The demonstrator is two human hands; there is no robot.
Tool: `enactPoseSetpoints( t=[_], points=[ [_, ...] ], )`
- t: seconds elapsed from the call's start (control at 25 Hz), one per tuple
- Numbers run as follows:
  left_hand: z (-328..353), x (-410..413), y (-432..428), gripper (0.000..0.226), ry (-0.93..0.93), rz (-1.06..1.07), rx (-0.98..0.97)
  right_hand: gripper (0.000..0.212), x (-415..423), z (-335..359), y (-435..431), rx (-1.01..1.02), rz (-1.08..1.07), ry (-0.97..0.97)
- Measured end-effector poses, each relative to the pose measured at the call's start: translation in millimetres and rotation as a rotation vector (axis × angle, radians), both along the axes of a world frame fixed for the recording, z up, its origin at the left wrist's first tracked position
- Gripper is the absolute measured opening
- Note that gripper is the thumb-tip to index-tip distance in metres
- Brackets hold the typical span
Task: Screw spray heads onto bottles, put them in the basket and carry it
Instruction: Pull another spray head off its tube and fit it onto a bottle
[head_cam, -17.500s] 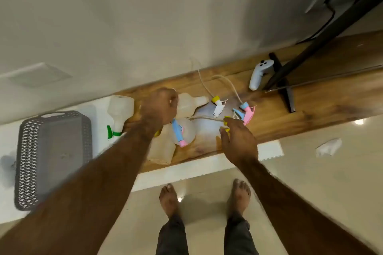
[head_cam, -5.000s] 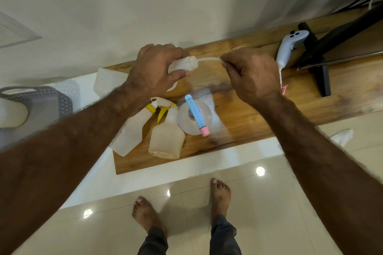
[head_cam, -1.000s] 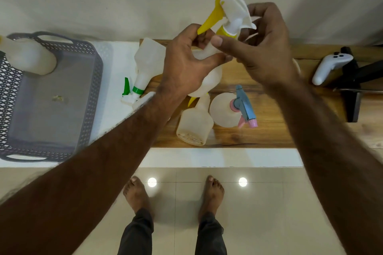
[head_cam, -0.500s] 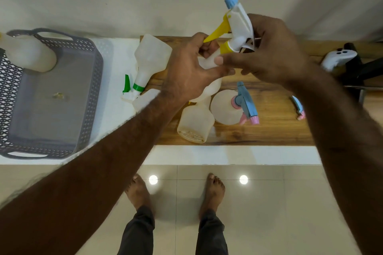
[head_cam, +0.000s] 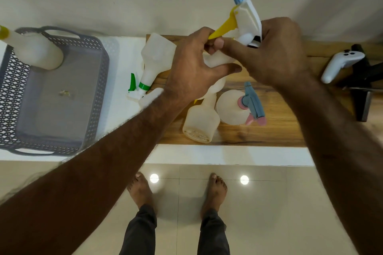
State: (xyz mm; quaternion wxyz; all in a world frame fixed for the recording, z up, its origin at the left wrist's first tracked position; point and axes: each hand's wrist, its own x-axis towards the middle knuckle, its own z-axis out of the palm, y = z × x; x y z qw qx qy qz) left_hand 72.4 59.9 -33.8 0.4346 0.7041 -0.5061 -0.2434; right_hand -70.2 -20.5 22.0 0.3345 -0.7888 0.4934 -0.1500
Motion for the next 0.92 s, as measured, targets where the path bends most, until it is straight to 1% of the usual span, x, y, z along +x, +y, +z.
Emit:
enactPoseSetpoints(
  t=[0.04, 0.08, 0.12, 0.2, 0.24, 0.28, 0.36, 0.4, 0.44, 0.52, 0.56, 0.64, 0.76, 0.84, 0.92],
  points=[
    [0.1, 3.3, 1.3, 0.056, 0.002, 0.006, -0.014, 0.074, 5.9, -2.0, 3.6, -0.082, -0.03, 0.031],
    [-0.2, 6.8, 2.1, 0.053, 0.007, 0.014, -0.024, 0.074, 9.1, -1.0, 5.3, -0.098, -0.008, 0.025],
    [0.2, 11.8, 3.4, 0.05, 0.01, 0.029, -0.03, 0.069, 12.4, 0.5, 5.1, -0.049, 0.054, -0.01],
    [1.1, 22.9, 6.8, 0.048, 0.004, 0.063, -0.03, 0.053, 19.0, 8.1, -1.1, 0.128, 0.182, -0.144],
    [1.3, 29.0, 9.3, 0.049, -0.008, 0.073, -0.032, 0.048, 24.5, 10.2, -1.0, 0.149, 0.187, -0.156],
    [2.0, 35.6, 12.9, 0.05, -0.021, 0.079, -0.032, 0.049, 31.9, 10.0, 2.1, 0.126, 0.152, -0.13],
    [4.2, 51.5, 22.0, 0.046, -0.027, 0.102, -0.028, 0.066, 51.8, 1.5, 13.9, -0.064, 0.062, -0.002],
    [5.5, 60.4, 25.8, 0.043, -0.01, 0.115, -0.035, 0.067, 61.6, -1.7, 20.9, -0.106, 0.038, -0.006],
    [7.0, 70.7, 29.8, 0.041, 0.014, 0.13, -0.051, 0.061, 71.1, -3.6, 26.9, -0.056, 0.053, -0.084],
    [11.6, 90.6, 39.4, 0.041, 0.057, 0.154, -0.069, 0.048, 89.5, 0.3, 30.7, 0.156, 0.14, -0.34],
    [14.4, 100.1, 45.4, 0.042, 0.069, 0.163, -0.069, 0.042, 97.8, 2.6, 30.3, 0.194, 0.199, -0.386],
    [16.9, 119.5, 59.2, 0.042, 0.077, 0.197, -0.072, 0.032, 119.7, 6.1, 32.0, 0.181, 0.286, -0.345],
    [14.4, 145.3, 82.9, 0.038, 0.037, 0.293, -0.096, 0.032, 161.3, 5.2, 49.6, 0.09, 0.306, -0.283],
    [11.9, 167.1, 100.9, 0.039, 0.007, 0.363, -0.116, 0.031, 193.3, 1.3, 68.1, 0.079, 0.302, -0.3],
    [7.2, 190.3, 117.5, 0.043, -0.019, 0.432, -0.119, 0.025, 225.3, -5.1, 86.0, 0.123, 0.304, -0.344]
  ],
)
